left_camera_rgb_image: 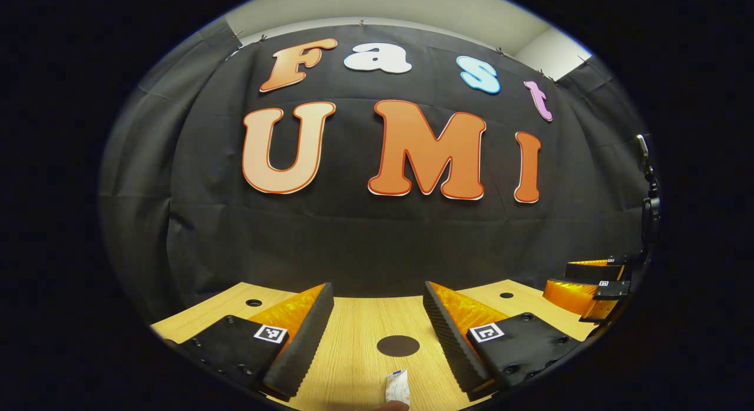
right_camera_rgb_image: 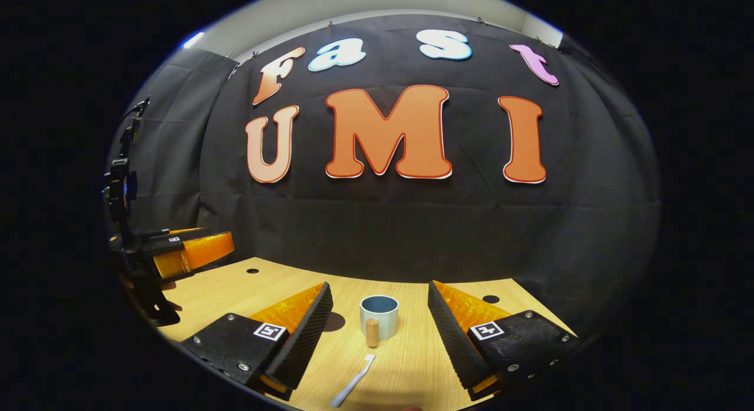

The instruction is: Put the toothbrush and toothpaste on the desktop into the cup, then pick up the cup and place it on the coaster on the desktop.

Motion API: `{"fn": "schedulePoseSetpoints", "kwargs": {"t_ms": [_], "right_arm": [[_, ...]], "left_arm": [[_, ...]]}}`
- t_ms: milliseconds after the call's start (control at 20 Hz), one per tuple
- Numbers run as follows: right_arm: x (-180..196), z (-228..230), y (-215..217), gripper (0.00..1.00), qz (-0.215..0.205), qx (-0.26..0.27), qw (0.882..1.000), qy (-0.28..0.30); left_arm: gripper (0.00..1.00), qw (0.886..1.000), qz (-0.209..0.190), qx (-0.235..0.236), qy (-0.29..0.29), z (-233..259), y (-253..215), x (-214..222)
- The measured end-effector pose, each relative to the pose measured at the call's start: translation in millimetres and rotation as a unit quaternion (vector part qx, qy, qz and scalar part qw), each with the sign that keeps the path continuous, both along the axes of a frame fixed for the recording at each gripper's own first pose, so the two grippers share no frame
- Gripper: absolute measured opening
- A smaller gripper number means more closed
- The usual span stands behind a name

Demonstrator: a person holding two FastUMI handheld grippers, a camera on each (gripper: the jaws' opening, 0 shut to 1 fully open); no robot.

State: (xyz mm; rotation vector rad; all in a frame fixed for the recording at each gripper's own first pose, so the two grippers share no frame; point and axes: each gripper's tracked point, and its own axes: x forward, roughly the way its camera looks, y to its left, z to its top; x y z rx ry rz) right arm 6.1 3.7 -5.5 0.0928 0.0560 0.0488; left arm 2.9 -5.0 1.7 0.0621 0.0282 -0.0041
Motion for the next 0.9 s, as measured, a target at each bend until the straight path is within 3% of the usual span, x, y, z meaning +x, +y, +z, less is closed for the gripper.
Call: {"fn": "schedulePoseSetpoints", "kwargs": {"t_ms": [300, 500, 900], "right_arm": [[1.3, 2.8, -4.0, 0.98, 0.011, 0.013, 0.999, 0.030], [0.4, -1.3, -0.4, 0.97, 0.024, 0.027, 0.997, 0.074], [1.5, -41.1, 18.7, 0.96, 0.058, 0.037, 0.979, 0.191]], "left_arm": [[0.96, 0.999, -0.015, 0.020, 0.030, -4.9, -11.7, 11.0], [0.96, 0.995, -0.036, 0.043, 0.084, -30.7, -25.7, 17.2], [0.98, 0.965, -0.070, 0.056, 0.247, -103.8, -38.4, 12.9]]}}
